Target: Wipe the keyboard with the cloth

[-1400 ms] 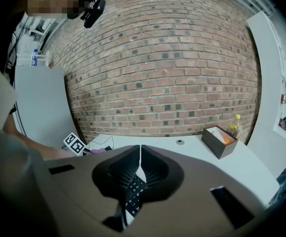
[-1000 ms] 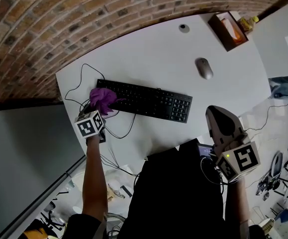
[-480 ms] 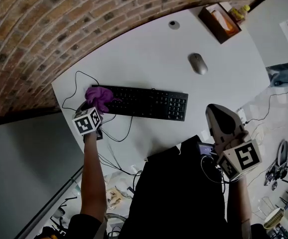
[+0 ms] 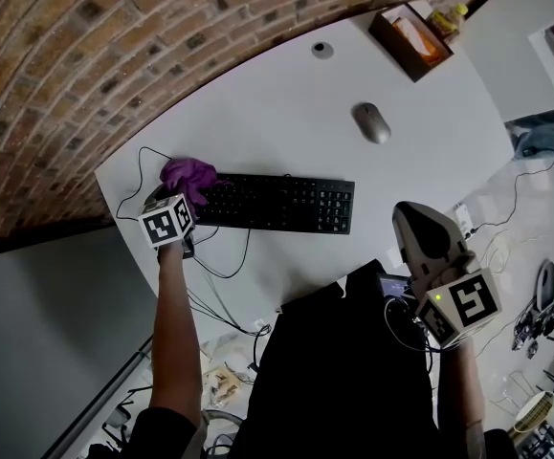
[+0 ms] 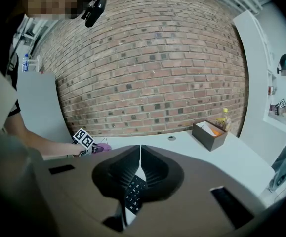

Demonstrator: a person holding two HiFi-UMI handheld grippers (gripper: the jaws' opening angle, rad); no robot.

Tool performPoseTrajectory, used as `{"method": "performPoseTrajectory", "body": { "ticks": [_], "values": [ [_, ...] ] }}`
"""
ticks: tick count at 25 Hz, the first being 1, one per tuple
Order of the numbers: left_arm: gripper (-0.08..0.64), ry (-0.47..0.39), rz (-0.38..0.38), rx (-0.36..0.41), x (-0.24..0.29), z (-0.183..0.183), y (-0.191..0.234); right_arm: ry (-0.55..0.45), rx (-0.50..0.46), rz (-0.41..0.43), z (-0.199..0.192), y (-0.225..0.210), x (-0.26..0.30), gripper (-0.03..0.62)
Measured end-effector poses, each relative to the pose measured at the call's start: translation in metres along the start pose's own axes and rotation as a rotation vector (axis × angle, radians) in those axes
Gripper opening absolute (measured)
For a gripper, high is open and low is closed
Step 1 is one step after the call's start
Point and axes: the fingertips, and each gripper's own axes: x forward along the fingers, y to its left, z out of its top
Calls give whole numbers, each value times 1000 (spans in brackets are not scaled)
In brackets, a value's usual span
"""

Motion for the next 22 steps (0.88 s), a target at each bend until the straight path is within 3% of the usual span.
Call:
{"method": "performPoseTrajectory", "body": {
  "ticks": [22],
  "values": [
    [100,17,-83,-16,-27,-48,-46,-13,-17,0,6,-1,-1,20]
  ]
}}
